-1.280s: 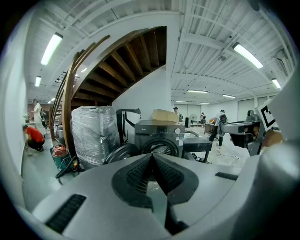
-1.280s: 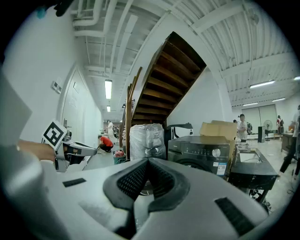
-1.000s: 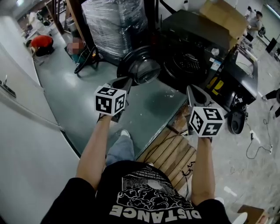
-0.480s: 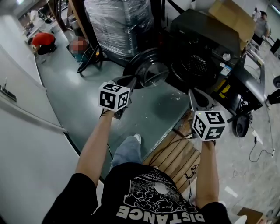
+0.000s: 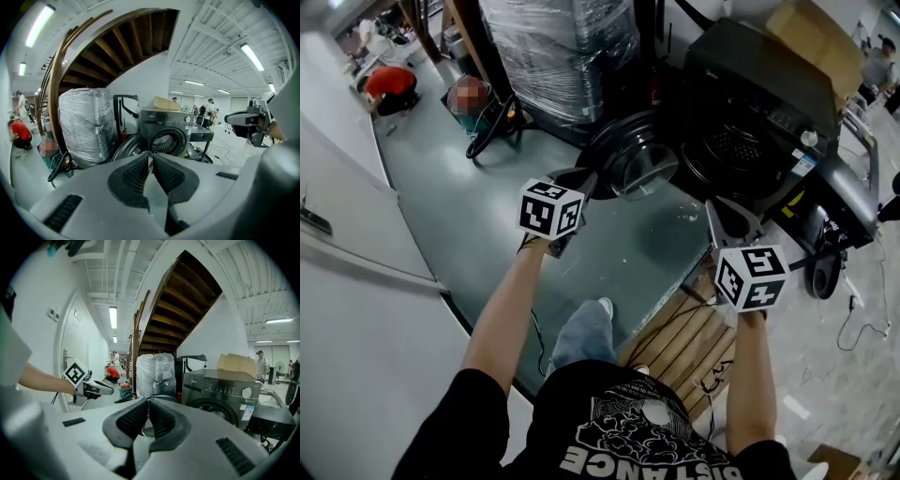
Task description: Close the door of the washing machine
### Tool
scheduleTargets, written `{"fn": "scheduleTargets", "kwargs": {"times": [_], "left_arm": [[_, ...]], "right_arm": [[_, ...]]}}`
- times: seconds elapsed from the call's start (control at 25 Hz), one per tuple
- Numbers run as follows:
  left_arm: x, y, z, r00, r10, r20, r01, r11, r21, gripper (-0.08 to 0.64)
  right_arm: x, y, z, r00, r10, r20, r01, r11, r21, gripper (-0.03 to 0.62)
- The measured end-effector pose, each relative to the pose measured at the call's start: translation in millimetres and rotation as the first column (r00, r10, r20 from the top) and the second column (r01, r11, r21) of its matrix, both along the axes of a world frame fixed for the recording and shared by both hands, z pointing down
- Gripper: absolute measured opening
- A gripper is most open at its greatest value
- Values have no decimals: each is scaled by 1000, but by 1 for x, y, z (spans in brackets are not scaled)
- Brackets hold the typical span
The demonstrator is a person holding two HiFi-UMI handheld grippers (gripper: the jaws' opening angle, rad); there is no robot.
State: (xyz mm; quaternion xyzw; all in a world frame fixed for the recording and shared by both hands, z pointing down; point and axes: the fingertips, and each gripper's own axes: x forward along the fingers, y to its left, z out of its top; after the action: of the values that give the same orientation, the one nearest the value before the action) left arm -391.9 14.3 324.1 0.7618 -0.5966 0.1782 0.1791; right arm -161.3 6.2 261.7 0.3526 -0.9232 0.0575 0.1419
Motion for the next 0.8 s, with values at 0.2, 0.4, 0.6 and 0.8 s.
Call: {"fn": "scheduleTargets", "kwargs": {"times": [0.2, 0.4, 0.6, 0.8], "left_arm": [[-29, -24, 21, 1000, 26, -2, -26, 999, -45, 49], [-53, -47, 47, 998, 58, -31, -60, 994, -87, 88], [-75, -78, 70, 994, 95, -45, -100, 987, -126, 124], [-98, -103, 98, 991, 133, -32, -136, 976, -168, 148]], "right_arm": [[-30, -16, 9, 1000, -8, -22, 8, 1000, -29, 23], [-52, -31, 20, 999, -8, -48, 5, 998, -63, 23], [-71, -50, 25, 998, 8, -61, -14, 996, -90, 23], [-87, -64, 36, 997, 18, -72, -26, 993, -116, 23]]}}
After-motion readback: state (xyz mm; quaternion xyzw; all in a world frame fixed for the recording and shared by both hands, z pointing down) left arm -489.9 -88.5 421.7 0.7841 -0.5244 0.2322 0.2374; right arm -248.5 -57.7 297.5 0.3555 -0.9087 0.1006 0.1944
